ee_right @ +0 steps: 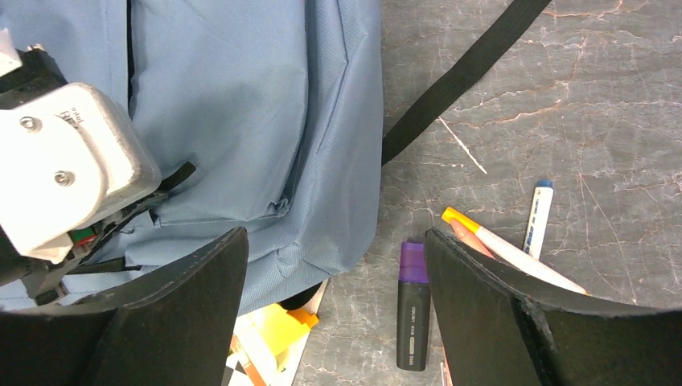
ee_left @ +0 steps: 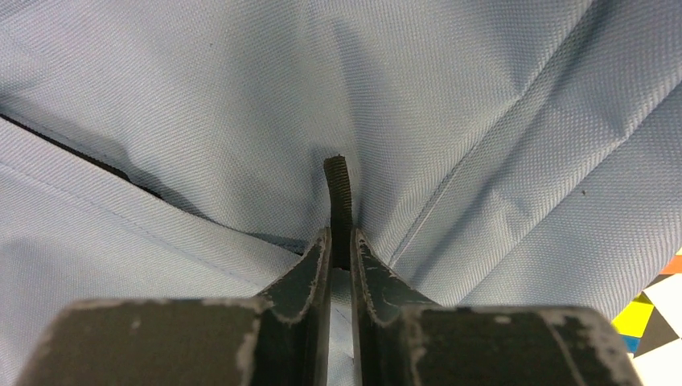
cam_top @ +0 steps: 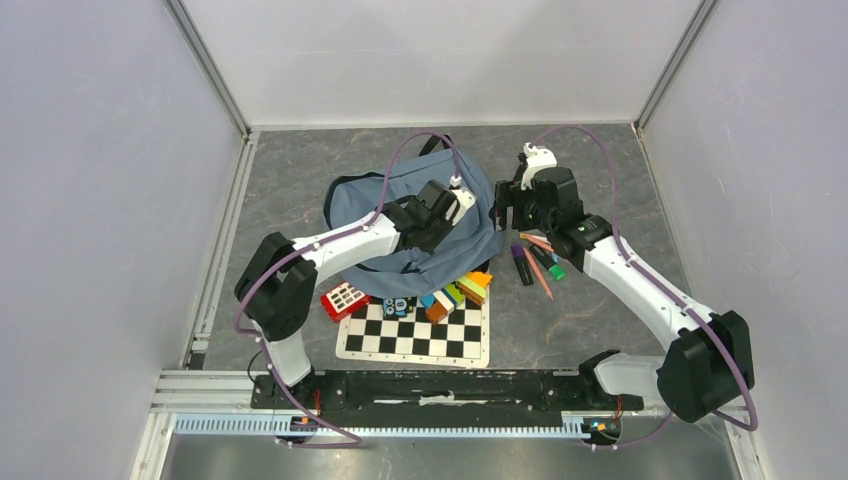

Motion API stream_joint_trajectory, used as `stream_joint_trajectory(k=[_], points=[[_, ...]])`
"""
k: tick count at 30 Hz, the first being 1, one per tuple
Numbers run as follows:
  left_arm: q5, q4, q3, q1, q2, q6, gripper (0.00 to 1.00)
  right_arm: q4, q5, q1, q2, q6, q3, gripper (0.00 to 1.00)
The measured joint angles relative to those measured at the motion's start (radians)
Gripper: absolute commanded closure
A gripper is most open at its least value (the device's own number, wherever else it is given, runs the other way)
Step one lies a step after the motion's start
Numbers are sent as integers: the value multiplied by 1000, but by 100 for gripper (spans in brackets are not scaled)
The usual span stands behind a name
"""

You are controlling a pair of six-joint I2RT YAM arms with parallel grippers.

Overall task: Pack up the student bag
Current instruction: Unzip the student bag at the center of the board.

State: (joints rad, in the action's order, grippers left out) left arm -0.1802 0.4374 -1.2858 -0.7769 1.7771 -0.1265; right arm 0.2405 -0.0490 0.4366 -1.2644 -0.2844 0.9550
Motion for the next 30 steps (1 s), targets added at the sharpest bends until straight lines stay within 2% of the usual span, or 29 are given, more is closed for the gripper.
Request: stream_joint_trajectory(k=[4,8,13,16,18,21,24,27,30], points=[[-6,2,-13,0,18,2,98,0,12,0,-2,3,0,11],[-23,8,-24,0,22,26,98,-1,37,0,-16,21,-1,9],[-47,10,-29,0,22,105,98,1,77,0,-65,53,-6,15],[-56,9,-29,0,21,153,98,9,112,0,-123,75,-6,27],[-66,8,-29,0,19,185,98,21,133,0,-159,85,-6,40],[-85,-1,-29,0,13,222,98,31,154,0,-190,98,-6,67],[-109,-10,-30,0,2,246,98,38,163,3,-195,107,-6,88],[-126,-23,-33,3,-7,266,98,42,160,5,-196,116,-5,98],[-131,-23,-50,9,-7,279,98,47,153,5,-196,125,-5,100]])
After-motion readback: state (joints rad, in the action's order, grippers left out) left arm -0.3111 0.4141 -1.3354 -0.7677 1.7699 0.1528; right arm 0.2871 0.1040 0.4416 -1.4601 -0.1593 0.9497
